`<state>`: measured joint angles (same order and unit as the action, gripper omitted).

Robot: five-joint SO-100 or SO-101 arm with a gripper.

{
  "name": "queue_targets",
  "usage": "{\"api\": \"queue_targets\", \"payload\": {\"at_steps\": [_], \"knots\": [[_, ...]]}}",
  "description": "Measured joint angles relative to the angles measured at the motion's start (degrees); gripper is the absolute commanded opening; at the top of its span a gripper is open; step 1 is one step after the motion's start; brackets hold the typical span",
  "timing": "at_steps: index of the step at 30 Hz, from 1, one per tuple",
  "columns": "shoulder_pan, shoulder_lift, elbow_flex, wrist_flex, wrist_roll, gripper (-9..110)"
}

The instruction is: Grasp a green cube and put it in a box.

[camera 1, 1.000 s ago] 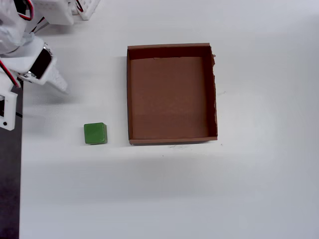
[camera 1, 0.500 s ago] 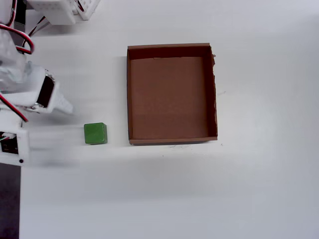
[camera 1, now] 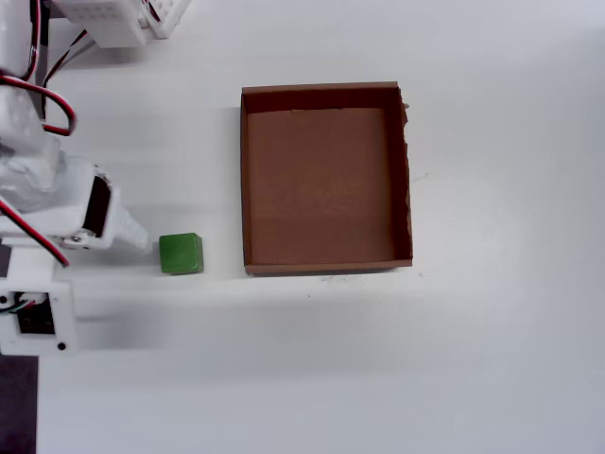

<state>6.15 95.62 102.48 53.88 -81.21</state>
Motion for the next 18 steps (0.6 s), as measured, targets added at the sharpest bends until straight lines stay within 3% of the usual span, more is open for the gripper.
{"api": "queue_targets", "payload": {"at_steps": [18], "knots": [[-5.54,-13.45,-12.13,7.38,0.00,27]]}}
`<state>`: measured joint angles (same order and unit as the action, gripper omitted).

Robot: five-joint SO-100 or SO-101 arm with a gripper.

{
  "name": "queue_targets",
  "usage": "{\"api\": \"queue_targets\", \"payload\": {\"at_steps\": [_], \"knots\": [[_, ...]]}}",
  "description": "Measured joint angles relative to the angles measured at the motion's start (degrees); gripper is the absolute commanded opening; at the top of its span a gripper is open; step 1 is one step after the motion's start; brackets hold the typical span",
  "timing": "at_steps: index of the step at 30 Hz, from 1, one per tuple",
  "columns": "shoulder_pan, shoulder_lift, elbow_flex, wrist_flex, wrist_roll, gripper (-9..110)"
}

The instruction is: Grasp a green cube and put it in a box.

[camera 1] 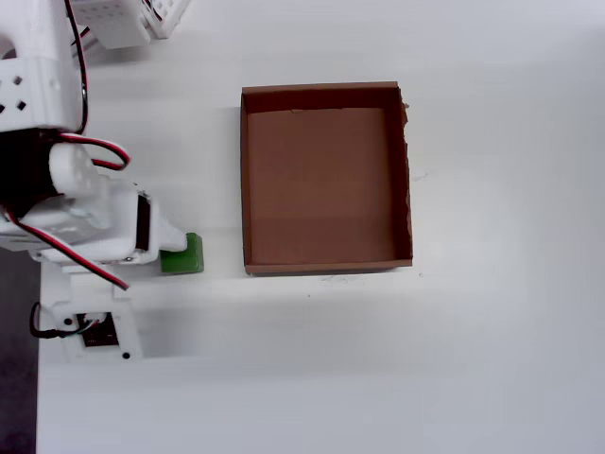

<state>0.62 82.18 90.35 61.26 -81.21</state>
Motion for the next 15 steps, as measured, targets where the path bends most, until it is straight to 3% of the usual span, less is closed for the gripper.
{"api": "queue_targets", "payload": {"at_steps": [15], "knots": [[-2.64,-4.92,-3.34,-0.62,0.00,27]]}}
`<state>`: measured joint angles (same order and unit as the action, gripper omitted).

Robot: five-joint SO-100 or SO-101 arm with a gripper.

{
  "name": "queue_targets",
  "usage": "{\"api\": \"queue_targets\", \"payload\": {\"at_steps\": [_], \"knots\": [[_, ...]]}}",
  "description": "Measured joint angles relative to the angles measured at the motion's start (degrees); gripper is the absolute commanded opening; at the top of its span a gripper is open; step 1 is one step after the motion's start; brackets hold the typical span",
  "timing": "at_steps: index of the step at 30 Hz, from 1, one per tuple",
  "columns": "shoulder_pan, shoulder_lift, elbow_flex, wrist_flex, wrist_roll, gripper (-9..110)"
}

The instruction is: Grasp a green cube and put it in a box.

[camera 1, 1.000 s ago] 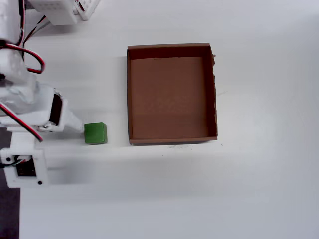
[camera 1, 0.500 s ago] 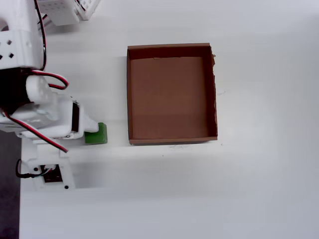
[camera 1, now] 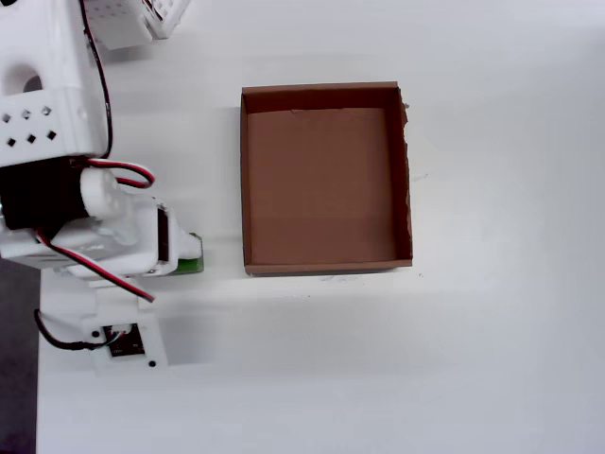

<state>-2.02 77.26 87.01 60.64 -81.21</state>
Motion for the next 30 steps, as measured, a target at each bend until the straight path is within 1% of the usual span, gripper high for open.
{"api": "queue_targets", "payload": {"at_steps": [30], "knots": [[-2.81,-6.42,-1.05,-3.69,0.00,26]]}}
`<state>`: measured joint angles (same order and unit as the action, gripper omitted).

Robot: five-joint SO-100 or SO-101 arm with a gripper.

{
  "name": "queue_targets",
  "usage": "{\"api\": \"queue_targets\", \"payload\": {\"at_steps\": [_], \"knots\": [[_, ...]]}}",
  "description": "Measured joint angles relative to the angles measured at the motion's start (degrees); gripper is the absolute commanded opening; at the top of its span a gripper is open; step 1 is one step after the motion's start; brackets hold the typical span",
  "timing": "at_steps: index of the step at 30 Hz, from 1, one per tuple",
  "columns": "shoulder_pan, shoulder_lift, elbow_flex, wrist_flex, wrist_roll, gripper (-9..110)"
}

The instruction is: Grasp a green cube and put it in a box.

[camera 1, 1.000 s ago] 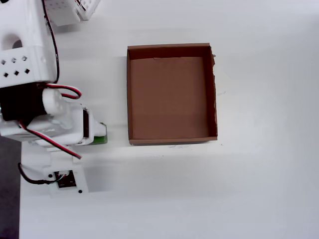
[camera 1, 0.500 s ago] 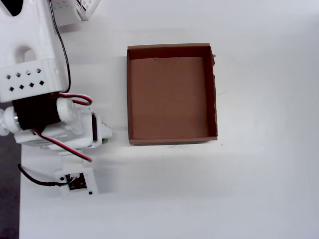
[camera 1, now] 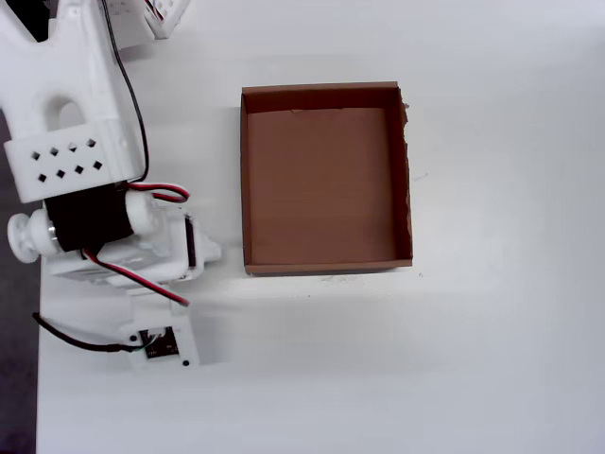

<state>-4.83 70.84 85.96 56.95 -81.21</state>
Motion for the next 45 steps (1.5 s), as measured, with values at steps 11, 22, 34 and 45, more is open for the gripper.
{"api": "queue_targets", "payload": {"at_steps": [11,22,34,45], "knots": [[-0.18,0.00,0.00,-0.26,0.00,21],[-0.18,0.00,0.00,-0.26,0.00,19],[-0.70,0.00,0.00,-0.79,0.53,16],[-1.23,0.09,1.67,-1.93,2.46,15]]}}
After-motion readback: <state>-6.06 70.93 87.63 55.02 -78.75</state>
